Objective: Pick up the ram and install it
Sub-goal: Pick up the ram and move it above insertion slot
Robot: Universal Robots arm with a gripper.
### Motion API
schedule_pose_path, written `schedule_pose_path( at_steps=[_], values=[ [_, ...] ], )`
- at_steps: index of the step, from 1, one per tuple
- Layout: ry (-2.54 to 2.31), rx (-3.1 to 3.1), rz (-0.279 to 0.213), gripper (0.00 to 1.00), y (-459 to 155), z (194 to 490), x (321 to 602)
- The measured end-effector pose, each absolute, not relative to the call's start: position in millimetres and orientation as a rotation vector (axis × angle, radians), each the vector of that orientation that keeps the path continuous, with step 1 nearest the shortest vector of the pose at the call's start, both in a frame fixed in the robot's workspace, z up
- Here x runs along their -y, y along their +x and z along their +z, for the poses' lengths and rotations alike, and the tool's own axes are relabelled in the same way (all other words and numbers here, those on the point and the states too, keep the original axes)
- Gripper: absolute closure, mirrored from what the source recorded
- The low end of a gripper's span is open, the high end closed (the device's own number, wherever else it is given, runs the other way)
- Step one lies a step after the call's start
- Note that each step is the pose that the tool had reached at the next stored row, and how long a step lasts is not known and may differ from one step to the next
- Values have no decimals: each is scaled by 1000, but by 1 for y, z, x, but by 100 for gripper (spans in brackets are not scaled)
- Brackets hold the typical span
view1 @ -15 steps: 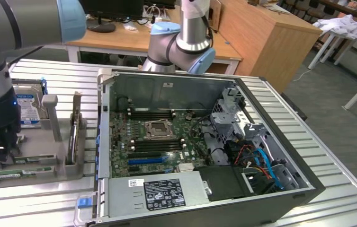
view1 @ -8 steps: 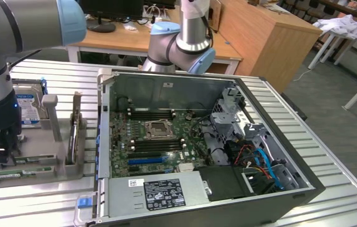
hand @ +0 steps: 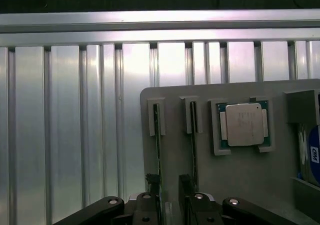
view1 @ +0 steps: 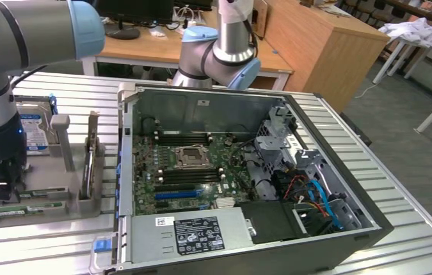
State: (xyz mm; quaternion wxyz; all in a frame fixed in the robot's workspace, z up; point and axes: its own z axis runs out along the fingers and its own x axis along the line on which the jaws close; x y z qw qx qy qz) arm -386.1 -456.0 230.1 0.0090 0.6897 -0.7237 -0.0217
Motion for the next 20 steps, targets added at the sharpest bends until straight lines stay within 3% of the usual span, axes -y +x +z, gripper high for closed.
schedule_pose_path(
  at_steps=[20],
  values=[
    [2155, 2260, -68, 70, -386, 221, 456]
  ],
)
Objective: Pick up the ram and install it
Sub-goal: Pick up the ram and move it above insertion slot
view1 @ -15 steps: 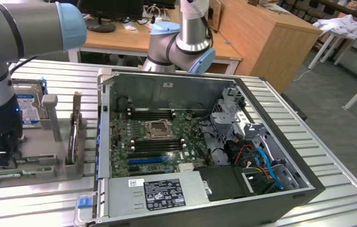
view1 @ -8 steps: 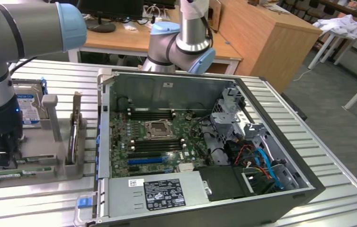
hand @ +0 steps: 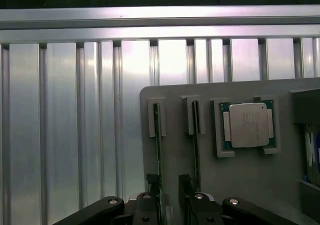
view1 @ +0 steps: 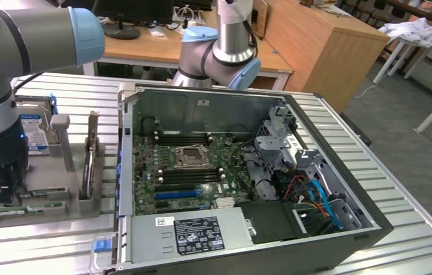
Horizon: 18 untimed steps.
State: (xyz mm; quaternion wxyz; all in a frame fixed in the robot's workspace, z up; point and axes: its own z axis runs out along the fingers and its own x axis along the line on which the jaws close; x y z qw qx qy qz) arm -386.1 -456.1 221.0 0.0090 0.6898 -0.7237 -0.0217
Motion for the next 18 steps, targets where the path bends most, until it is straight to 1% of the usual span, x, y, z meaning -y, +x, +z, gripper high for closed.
schedule_pose_path(
  at_steps=[18],
  values=[
    [2155, 2261, -68, 70, -386, 219, 457]
  ],
)
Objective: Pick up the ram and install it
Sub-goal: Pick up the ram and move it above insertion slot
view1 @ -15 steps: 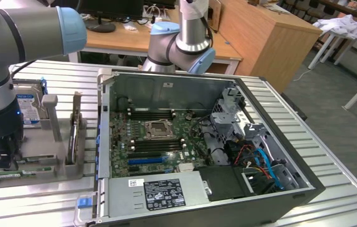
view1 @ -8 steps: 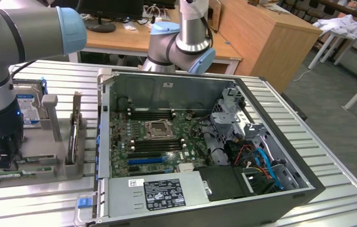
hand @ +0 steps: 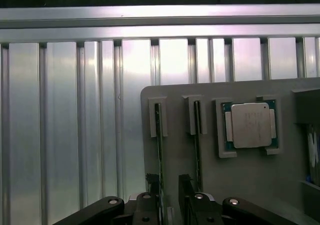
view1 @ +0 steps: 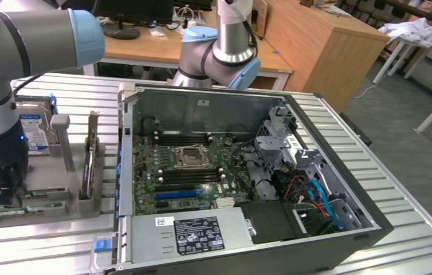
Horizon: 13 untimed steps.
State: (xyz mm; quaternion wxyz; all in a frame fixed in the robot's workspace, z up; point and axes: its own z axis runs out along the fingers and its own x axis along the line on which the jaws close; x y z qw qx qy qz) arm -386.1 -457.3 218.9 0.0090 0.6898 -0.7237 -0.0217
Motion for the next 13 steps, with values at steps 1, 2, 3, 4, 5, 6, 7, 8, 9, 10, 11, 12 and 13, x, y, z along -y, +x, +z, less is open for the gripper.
schedule_pose_path(
  at_steps=[1, 2, 3, 4, 5, 6, 7, 8, 9, 10, 11, 12, 13],
  values=[
    [2154, 2260, -68, 70, -386, 218, 457],
    [2155, 2260, -68, 70, -386, 218, 457],
    [2155, 2260, -68, 70, -386, 217, 457],
    [2155, 2260, -68, 70, -386, 217, 457],
    [2155, 2260, -68, 70, -386, 216, 457],
    [2155, 2260, -68, 70, -386, 215, 457],
    [2155, 2260, -68, 70, -386, 215, 457],
    [2155, 2261, -68, 70, -386, 214, 457],
    [2155, 2260, -68, 70, -386, 214, 457],
    [2155, 2260, -68, 70, -386, 213, 457],
    [2155, 2260, -68, 70, -386, 213, 457],
    [2155, 2260, -68, 70, -386, 212, 457],
    [2155, 2261, -68, 70, -386, 212, 457]
  ],
)
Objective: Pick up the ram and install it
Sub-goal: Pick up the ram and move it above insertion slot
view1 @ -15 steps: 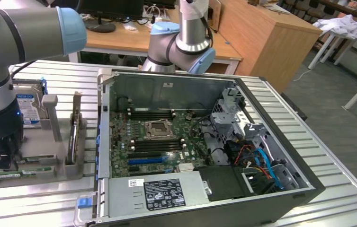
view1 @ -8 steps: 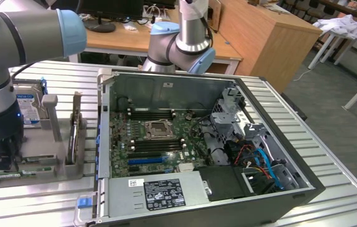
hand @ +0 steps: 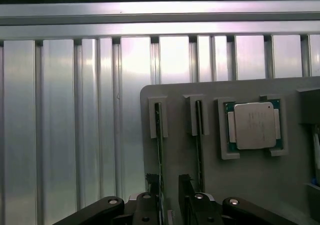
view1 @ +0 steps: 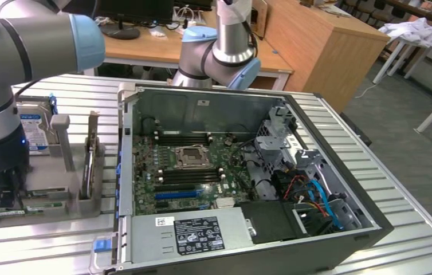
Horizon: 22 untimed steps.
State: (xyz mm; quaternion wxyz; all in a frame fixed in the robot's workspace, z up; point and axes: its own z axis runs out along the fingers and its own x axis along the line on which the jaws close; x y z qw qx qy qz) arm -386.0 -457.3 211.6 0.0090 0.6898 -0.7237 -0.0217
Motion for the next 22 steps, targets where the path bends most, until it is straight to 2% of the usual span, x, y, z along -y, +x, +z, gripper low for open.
schedule_pose_path(
  at_steps=[22],
  values=[
    [2155, 2260, -68, 70, -386, 203, 457]
  ],
)
